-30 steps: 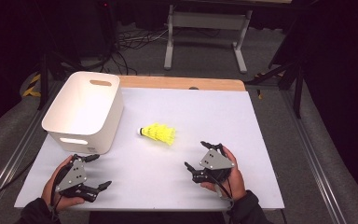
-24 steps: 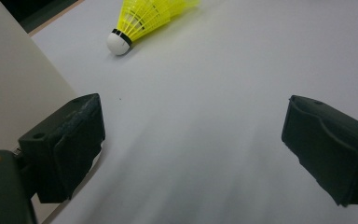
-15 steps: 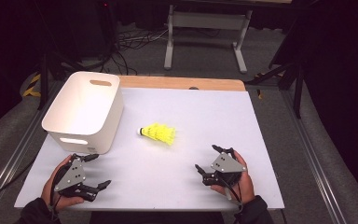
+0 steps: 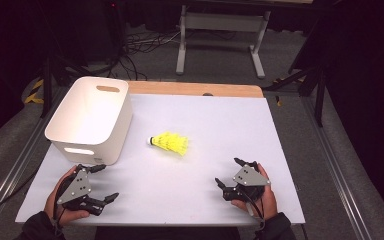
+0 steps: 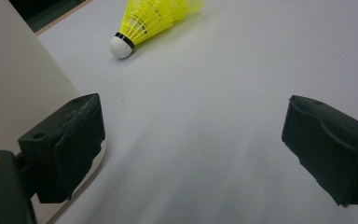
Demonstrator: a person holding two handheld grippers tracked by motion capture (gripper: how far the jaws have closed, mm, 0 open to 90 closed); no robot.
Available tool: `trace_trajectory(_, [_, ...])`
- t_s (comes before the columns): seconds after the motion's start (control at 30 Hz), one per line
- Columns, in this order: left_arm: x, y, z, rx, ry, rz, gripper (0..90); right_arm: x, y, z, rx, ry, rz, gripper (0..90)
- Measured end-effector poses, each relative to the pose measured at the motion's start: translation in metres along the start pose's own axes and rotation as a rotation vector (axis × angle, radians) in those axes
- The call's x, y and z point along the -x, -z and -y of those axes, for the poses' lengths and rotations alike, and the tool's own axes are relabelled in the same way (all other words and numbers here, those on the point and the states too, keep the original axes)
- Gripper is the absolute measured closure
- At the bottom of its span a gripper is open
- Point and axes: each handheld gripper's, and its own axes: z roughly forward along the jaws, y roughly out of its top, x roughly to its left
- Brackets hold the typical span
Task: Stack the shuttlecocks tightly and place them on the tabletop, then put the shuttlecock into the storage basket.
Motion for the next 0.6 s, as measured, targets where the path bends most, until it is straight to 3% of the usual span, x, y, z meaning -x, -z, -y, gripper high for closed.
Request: trace_trajectory(0.6, [0.0012,0.0009,0.0005,-0.001,0.001,-0.005,6.5,-0.0001,-0.0073,0.0001,0.001,-0.021,-0.037,11.6])
